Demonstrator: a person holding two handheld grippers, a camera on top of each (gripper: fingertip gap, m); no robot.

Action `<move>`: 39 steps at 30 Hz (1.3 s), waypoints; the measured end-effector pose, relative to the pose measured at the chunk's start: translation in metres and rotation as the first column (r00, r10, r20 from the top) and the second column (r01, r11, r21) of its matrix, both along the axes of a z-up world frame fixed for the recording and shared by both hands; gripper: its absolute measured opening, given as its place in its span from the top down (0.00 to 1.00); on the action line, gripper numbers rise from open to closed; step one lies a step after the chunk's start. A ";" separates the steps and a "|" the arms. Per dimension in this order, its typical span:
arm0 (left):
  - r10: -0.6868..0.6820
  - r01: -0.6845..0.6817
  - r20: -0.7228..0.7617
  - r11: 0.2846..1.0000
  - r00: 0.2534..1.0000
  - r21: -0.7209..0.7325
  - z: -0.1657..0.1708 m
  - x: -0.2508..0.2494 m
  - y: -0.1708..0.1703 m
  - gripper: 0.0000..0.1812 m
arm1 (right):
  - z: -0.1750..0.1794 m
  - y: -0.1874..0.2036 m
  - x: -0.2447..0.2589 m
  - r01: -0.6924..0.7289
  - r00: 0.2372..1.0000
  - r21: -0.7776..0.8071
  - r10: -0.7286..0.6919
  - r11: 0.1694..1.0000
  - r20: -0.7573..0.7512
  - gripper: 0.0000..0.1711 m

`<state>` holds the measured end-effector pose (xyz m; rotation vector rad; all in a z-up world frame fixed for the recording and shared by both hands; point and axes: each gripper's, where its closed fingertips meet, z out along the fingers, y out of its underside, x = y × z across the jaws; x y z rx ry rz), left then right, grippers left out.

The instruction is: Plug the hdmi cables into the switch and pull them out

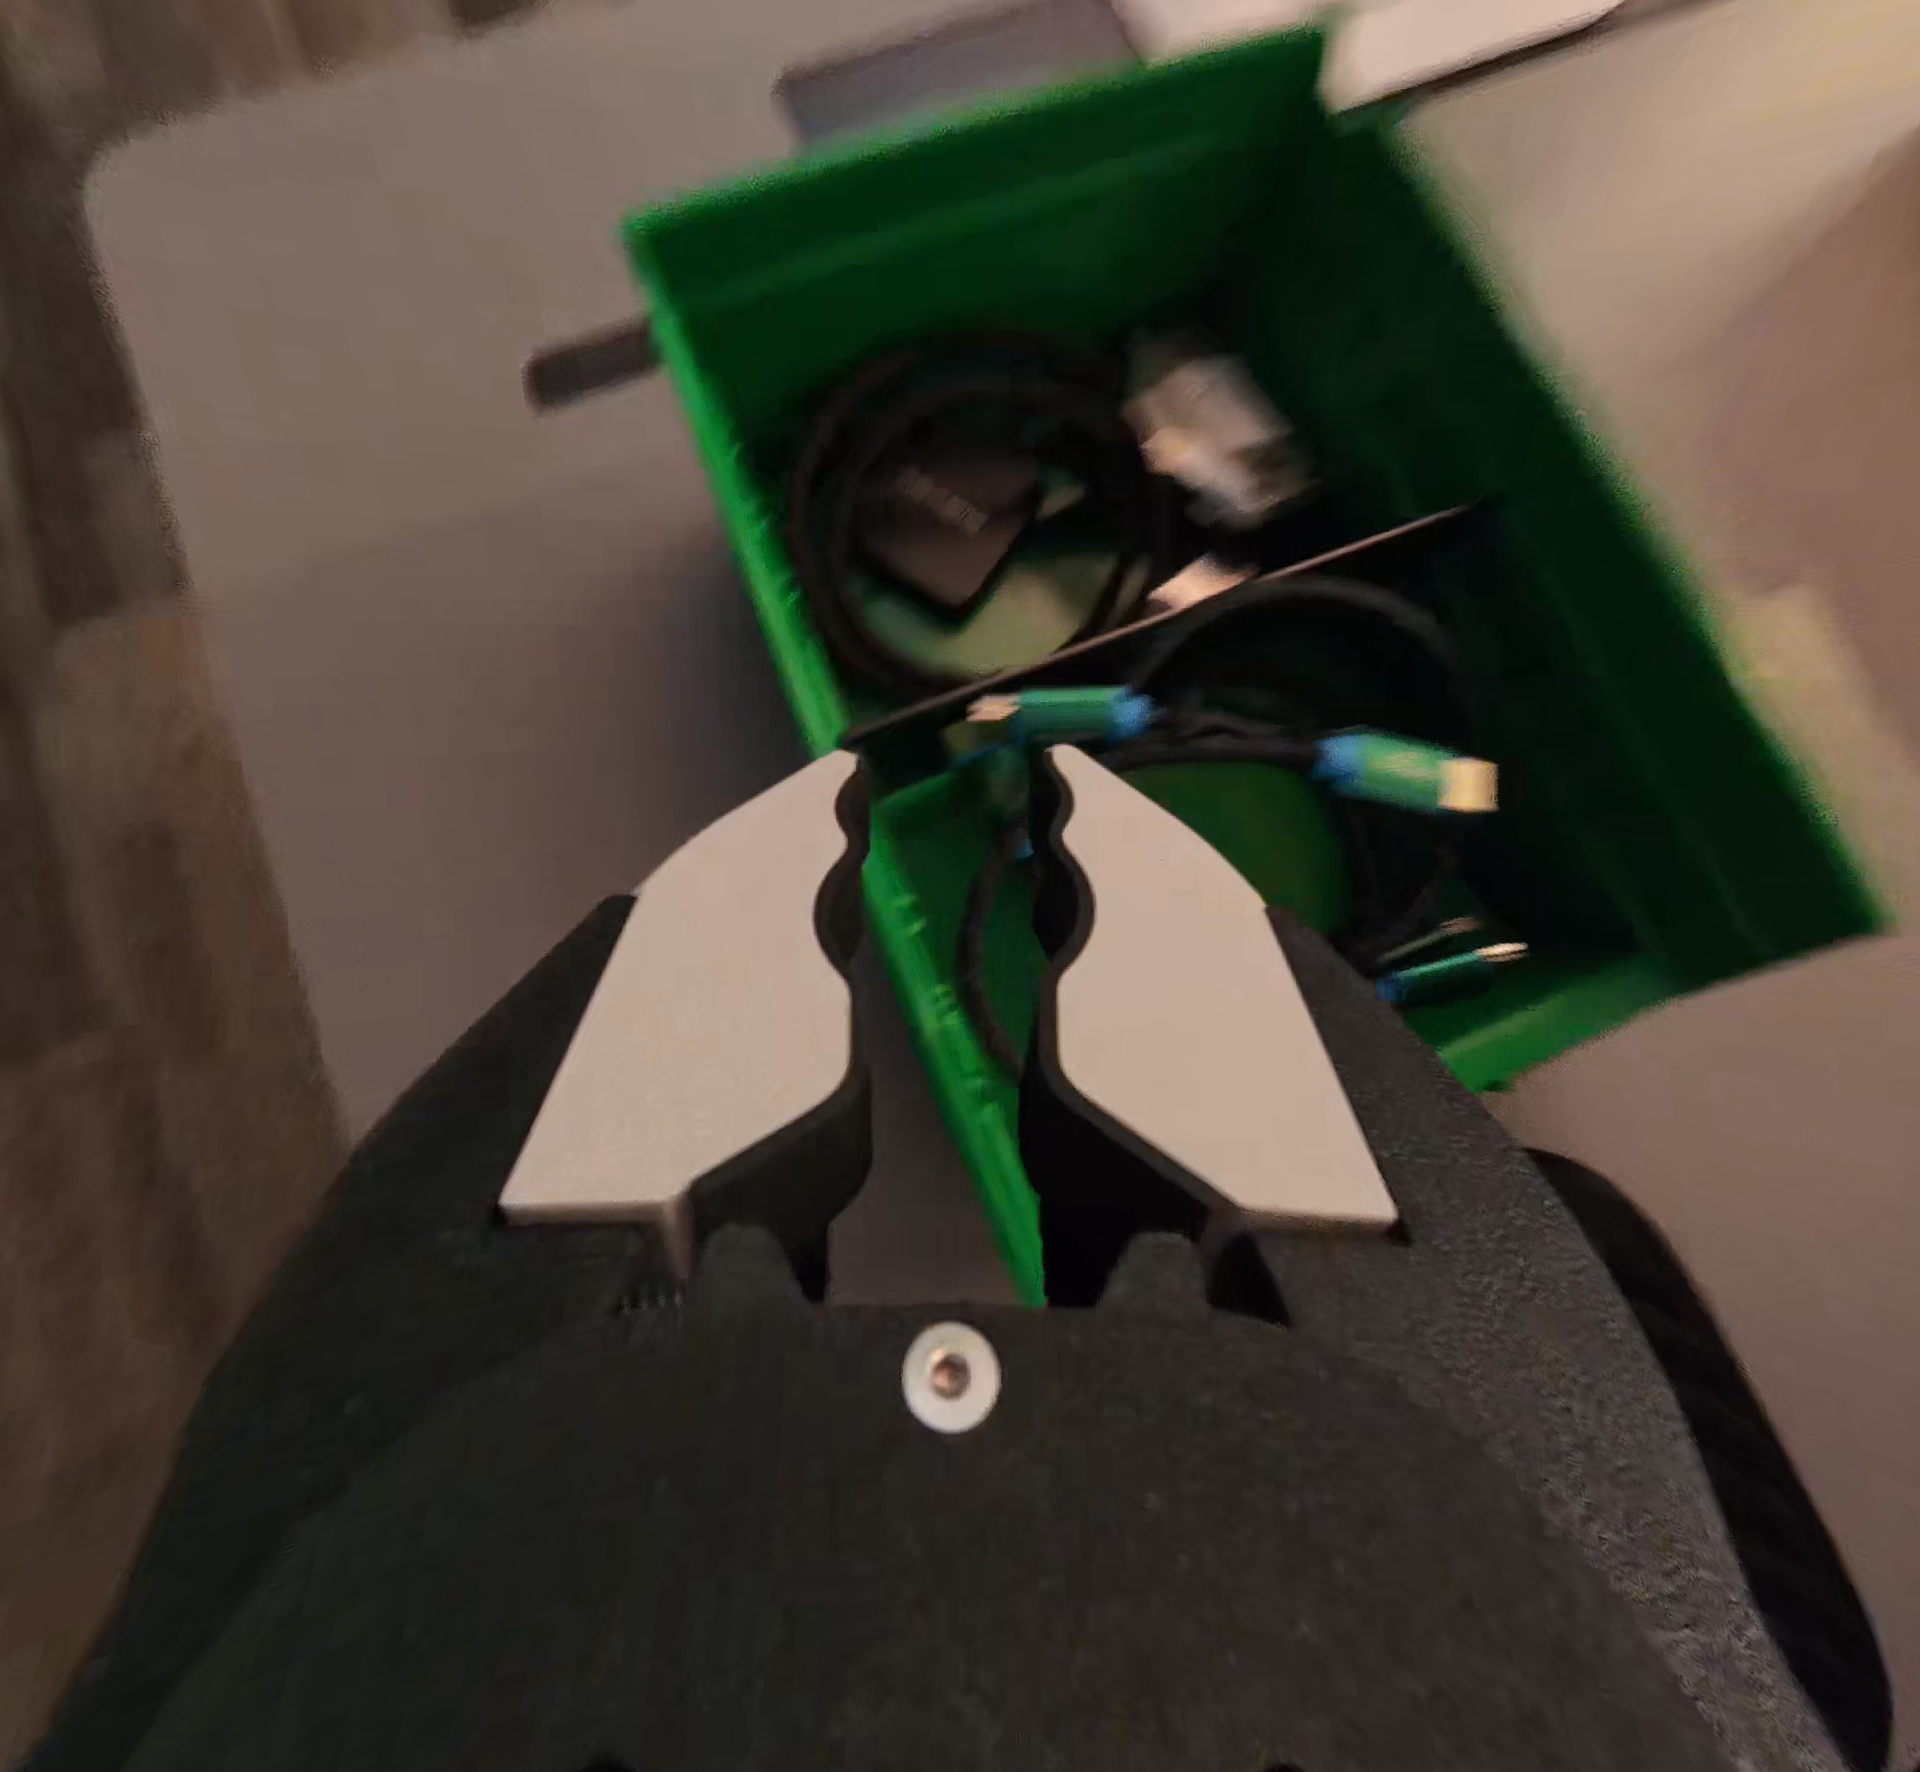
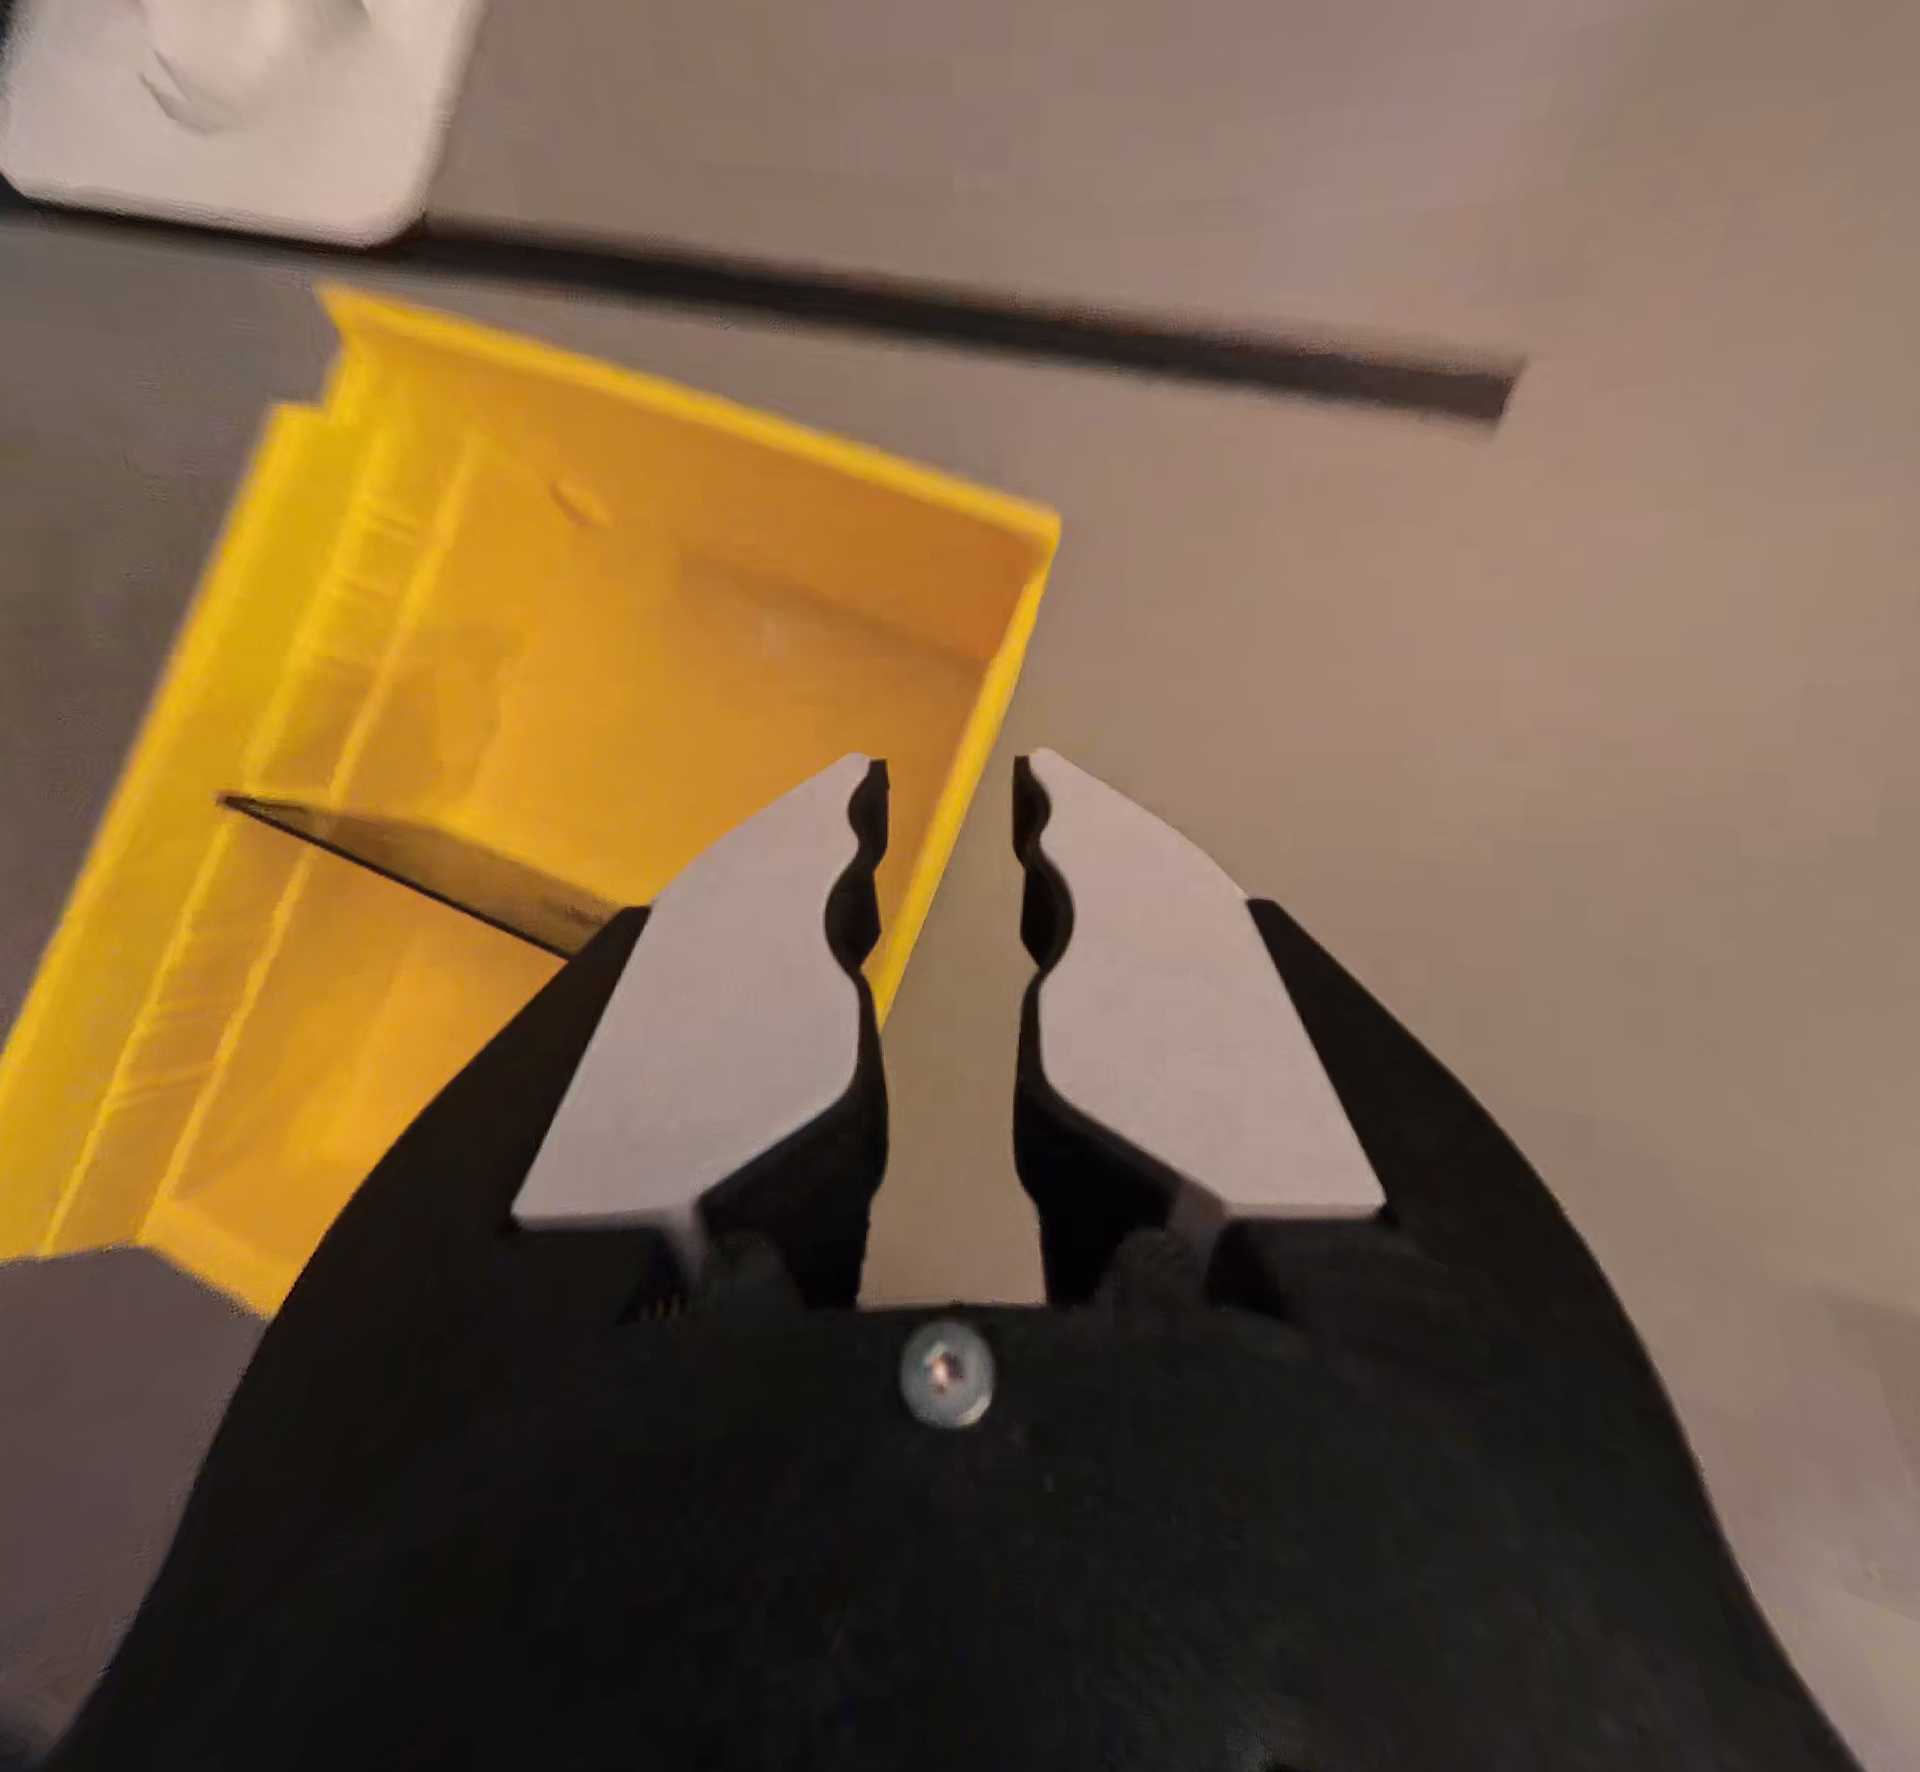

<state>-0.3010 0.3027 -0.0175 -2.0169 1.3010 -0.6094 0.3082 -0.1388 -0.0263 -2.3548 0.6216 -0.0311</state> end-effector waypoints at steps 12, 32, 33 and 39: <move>-0.195 0.219 -0.107 0.930 0.975 0.295 0.016 0.046 -0.023 0.70 | 0.214 0.045 -0.158 -0.497 0.825 0.752 -0.034 0.433 0.564 0.72; -0.198 0.590 -0.767 0.759 0.610 0.274 -0.083 0.099 0.077 0.76 | 0.176 0.103 -0.176 -0.547 0.818 0.673 0.145 0.498 0.557 0.72; -0.192 0.594 -0.774 0.756 0.603 0.276 -0.084 0.100 0.080 0.76 | 0.176 0.103 -0.175 -0.544 0.818 0.671 0.144 0.503 0.556 0.72; -0.166 0.613 -0.815 0.743 0.555 0.267 -0.102 0.111 0.089 0.77 | 0.170 0.102 -0.168 -0.528 0.825 0.664 0.135 0.530 0.549 0.72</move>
